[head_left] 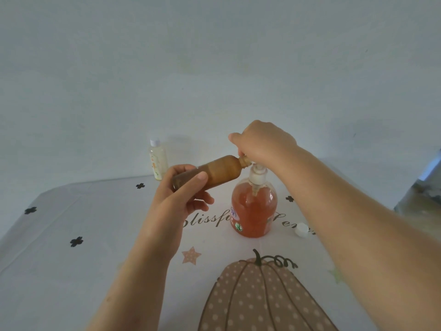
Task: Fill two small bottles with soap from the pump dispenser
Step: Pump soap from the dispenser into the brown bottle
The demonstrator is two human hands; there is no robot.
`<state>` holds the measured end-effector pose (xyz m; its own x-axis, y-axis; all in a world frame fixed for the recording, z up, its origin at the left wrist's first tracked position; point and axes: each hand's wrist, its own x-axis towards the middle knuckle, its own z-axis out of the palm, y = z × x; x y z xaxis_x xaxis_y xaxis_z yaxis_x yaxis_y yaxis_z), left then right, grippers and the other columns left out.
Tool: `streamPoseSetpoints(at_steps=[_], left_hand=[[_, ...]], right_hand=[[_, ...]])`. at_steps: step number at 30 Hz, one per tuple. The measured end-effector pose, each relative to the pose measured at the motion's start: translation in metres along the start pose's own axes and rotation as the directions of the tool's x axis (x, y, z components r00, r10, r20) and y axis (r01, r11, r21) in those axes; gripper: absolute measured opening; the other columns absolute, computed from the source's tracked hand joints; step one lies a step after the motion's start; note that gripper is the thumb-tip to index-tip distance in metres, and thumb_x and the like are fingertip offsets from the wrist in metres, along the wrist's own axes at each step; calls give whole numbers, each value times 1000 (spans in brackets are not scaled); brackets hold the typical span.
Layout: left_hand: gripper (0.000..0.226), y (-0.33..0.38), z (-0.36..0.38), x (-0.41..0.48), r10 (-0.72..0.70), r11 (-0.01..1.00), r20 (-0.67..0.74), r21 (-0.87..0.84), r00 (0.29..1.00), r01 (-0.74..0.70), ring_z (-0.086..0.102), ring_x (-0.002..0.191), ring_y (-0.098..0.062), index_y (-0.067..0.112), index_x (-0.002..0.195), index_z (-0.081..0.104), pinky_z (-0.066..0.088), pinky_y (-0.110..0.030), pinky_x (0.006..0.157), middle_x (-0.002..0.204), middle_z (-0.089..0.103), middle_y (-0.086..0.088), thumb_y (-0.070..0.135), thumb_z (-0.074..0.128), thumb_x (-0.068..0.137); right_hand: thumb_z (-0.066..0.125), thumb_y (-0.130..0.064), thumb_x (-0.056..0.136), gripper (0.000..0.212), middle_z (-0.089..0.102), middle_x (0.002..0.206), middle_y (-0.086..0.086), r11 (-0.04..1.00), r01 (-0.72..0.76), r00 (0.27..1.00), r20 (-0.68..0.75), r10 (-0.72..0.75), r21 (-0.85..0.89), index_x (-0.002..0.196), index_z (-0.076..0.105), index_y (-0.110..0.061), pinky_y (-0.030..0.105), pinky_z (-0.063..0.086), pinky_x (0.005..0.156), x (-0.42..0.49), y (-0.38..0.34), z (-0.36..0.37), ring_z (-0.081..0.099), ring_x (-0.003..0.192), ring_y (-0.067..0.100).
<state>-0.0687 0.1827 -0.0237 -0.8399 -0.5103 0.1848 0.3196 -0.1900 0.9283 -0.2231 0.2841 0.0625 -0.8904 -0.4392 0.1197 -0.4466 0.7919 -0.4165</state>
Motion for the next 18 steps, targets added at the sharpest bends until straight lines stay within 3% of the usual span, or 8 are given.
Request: streamPoseSetpoints(at_steps=[12,18], left_hand=[[29,-1,1,0,-26,1000,-4,-5,1000,26,63,65,-25,14,98,60,51,-31,58,86,66,-9,25,70,74],[27,-4,-1,3,-22,1000,-19,7,1000,22,63,63,-24,13,96,59,50,-31,57,81,67,-7,24,69,74]], right_hand=[[41,-38,99,42,68,78,2,1000,-26,1000,4,26,6,92,75,-15,29,38,59,3,0,4,59,69,20],[40,-39,98,43,73,80,3,998,-33,999,40,31,52,90,75,-15,32,44,68,3,5,13,63,72,23]])
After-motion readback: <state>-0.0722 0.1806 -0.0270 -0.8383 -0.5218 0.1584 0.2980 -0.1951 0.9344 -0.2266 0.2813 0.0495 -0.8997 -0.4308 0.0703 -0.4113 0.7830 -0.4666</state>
